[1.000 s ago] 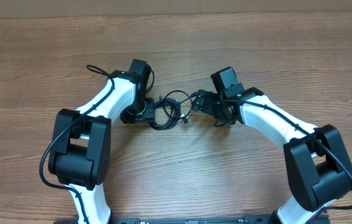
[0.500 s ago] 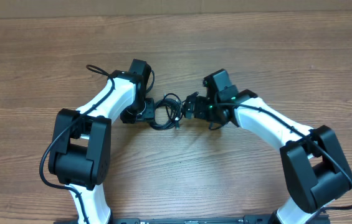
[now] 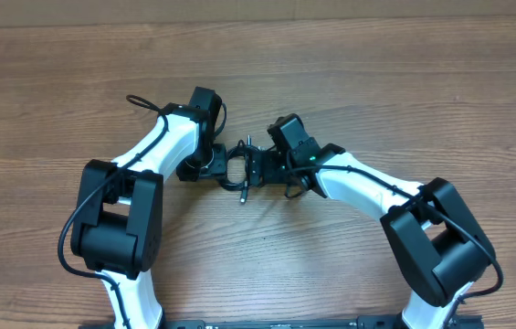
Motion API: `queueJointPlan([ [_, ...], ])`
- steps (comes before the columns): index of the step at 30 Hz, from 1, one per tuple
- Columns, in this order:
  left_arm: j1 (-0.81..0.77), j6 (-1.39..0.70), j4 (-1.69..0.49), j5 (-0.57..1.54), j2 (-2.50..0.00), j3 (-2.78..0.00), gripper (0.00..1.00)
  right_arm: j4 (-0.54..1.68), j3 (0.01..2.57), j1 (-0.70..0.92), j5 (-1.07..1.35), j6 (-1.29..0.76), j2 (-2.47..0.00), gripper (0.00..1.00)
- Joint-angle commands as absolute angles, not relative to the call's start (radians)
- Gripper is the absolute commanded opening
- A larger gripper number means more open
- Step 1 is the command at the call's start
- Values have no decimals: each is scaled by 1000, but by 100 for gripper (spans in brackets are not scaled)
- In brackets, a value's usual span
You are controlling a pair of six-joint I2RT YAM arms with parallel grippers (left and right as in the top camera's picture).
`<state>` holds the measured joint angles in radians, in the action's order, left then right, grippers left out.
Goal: Untangle cables
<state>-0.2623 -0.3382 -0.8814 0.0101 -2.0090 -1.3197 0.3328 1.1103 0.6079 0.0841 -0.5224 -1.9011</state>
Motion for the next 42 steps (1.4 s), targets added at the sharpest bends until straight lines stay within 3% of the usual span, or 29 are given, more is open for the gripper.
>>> queueJointPlan([
  [1, -253, -344, -885, -89, -2073, -1263, 61, 342, 1100, 609, -7, -590, -1942, 100],
  [16, -201, -315, -887, -23, -2073, -1263, 62, 434, 1136, 614, -85, -587, -2000, 100],
  [22, -201, -297, -893, -2, -2073, -1263, 62, 673, 1311, 618, -74, -567, -2040, 100],
  [27, -202, -217, -880, 141, -2073, -1263, 63, 820, 1417, 618, -74, -559, -2045, 100],
  [42, -203, -234, -776, 159, -2073, -1263, 67, 752, 1410, 619, 114, -466, -2121, 100],
])
